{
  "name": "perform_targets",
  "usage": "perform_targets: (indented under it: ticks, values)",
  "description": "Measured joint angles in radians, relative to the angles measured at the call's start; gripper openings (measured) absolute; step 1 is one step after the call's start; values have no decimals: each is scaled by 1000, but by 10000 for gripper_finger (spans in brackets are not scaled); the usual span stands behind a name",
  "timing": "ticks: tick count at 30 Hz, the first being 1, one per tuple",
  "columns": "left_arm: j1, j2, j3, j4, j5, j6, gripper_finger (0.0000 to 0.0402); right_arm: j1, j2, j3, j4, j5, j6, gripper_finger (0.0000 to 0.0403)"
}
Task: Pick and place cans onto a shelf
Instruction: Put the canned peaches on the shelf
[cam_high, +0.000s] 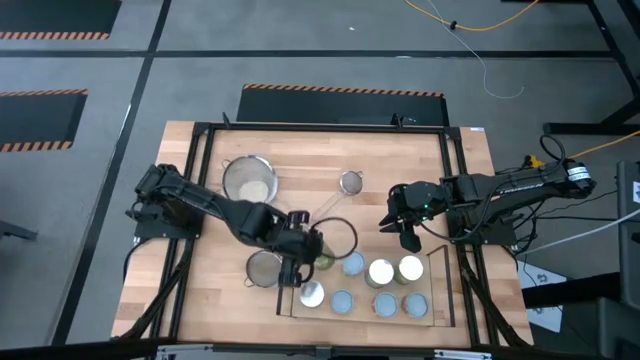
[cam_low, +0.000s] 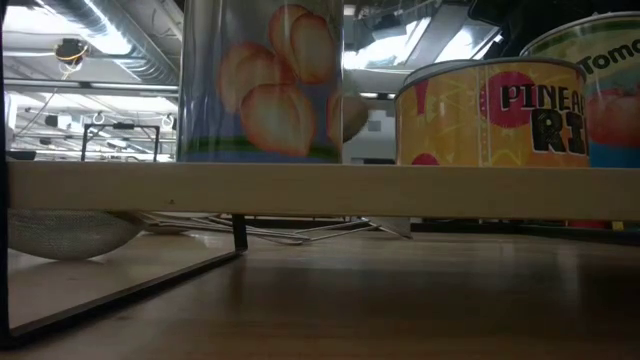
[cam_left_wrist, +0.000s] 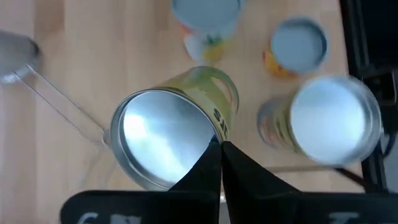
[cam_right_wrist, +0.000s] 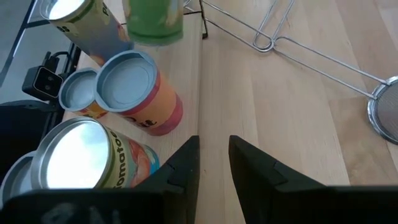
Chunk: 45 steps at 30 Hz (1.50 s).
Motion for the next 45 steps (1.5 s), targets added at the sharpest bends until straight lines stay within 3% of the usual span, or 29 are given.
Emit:
perform_targets:
  ticks: [11, 45]
  values:
    - [-58, 40, 0, -10, -2, -37, 0, 0, 0, 0, -1, 0, 0, 90]
    - [-54, 106, 1, -4, -4, -36, 0, 0, 0, -1, 0, 0, 0, 90]
